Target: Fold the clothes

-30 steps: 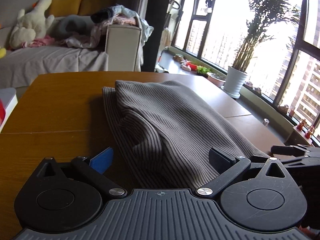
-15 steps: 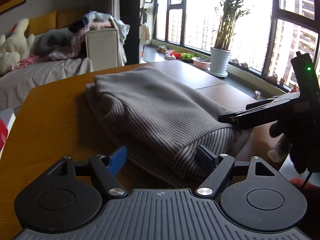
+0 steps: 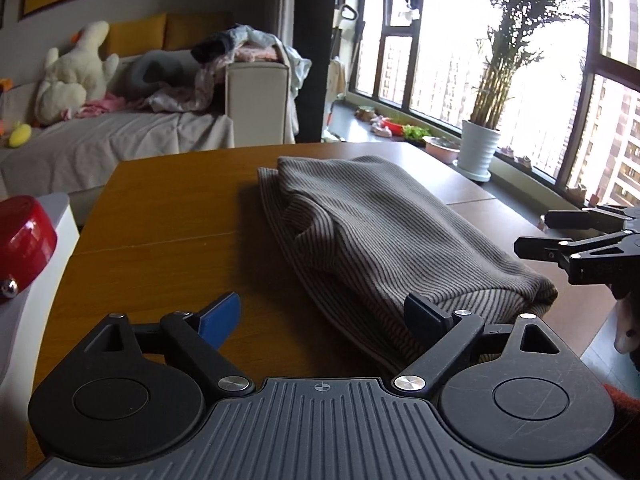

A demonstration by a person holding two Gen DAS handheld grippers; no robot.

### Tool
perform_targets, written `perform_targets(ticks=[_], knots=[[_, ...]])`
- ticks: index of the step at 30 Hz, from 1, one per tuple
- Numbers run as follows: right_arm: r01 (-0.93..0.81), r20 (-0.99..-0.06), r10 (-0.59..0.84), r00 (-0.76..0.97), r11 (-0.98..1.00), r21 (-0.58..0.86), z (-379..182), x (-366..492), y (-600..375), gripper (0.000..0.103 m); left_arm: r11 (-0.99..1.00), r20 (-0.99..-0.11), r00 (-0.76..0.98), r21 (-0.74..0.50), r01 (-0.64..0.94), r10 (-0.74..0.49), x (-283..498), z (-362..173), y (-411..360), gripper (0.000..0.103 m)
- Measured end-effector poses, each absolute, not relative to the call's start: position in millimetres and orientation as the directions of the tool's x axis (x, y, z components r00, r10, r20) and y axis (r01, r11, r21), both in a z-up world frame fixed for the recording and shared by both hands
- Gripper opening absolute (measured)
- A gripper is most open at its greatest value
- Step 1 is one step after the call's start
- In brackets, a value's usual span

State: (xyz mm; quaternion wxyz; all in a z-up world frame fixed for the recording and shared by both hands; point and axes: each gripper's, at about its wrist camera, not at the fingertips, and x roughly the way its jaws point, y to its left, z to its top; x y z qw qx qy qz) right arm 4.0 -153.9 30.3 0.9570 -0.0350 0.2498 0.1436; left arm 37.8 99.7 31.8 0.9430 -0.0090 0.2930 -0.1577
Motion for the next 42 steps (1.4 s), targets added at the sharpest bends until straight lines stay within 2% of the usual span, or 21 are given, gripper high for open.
perform_targets(ticks=[4, 10, 15, 17, 24, 26, 27, 28, 31, 33, 35, 39, 42], knots=[[-0.399, -0.554, 0.378, 0.741, 0.913, 0.089, 16, 11, -133, 0.058, 0.951, -0.547, 0.779, -0.128, 0.283, -0.306, 40, 37, 102, 0.094], [-0.413, -0.584, 0.394, 0.710, 0.904, 0.108, 6, 14, -135, 0.060, 0.948, -0.549, 0.780, -0.084, 0.308, -0.302, 35, 41, 98, 0.097], [-0.471, -0.557, 0.373, 0.742, 0.881, -0.038, 19, -3, -122, 0.062, 0.951, -0.554, 0.780, -0.080, 0.299, -0.291, 38, 40, 101, 0.099], [-0.508, -0.538, 0.386, 0.749, 0.856, -0.093, 22, -11, -115, 0.076, 0.953, -0.558, 0.779, -0.080, 0.292, -0.285, 39, 39, 101, 0.099], [-0.640, -0.515, 0.480, 0.711, 0.744, -0.191, 17, -28, -86, 0.077, 0.960, -0.552, 0.791, -0.069, 0.271, -0.263, 39, 42, 108, 0.101], [-0.641, -0.525, 0.452, 0.721, 0.723, -0.258, 7, -27, -73, 0.077, 0.962, -0.550, 0.794, -0.076, 0.261, -0.259, 40, 43, 111, 0.101], [-0.635, -0.530, 0.431, 0.730, 0.715, -0.293, 1, -25, -68, 0.075, 0.963, -0.548, 0.796, -0.079, 0.257, -0.257, 40, 43, 112, 0.101], [-0.631, -0.532, 0.434, 0.727, 0.727, -0.270, 3, -20, -70, 0.053, 0.964, -0.547, 0.797, -0.081, 0.255, -0.257, 40, 44, 113, 0.101], [-0.610, -0.524, 0.485, 0.700, 0.788, -0.087, 23, -1, -89, 0.017, 0.965, -0.537, 0.805, -0.073, 0.251, -0.251, 37, 48, 117, 0.101], [-0.564, -0.474, 0.540, 0.696, 0.819, 0.107, 46, 12, -116, 0.015, 0.967, -0.535, 0.809, -0.071, 0.243, -0.243, 34, 47, 122, 0.102], [-0.549, -0.449, 0.565, 0.693, 0.816, 0.181, 58, 14, -130, 0.014, 0.971, -0.539, 0.810, -0.072, 0.230, -0.231, 35, 45, 126, 0.102], [-0.605, -0.571, 0.554, 0.606, 0.787, 0.121, 31, 5, -113, 0.016, 0.972, -0.546, 0.806, -0.085, 0.219, -0.229, 39, 43, 125, 0.102], [-0.655, -0.588, 0.526, 0.615, 0.756, -0.009, 15, -12, -100, 0.026, 0.968, -0.544, 0.804, -0.074, 0.240, -0.241, 36, 44, 120, 0.102]])
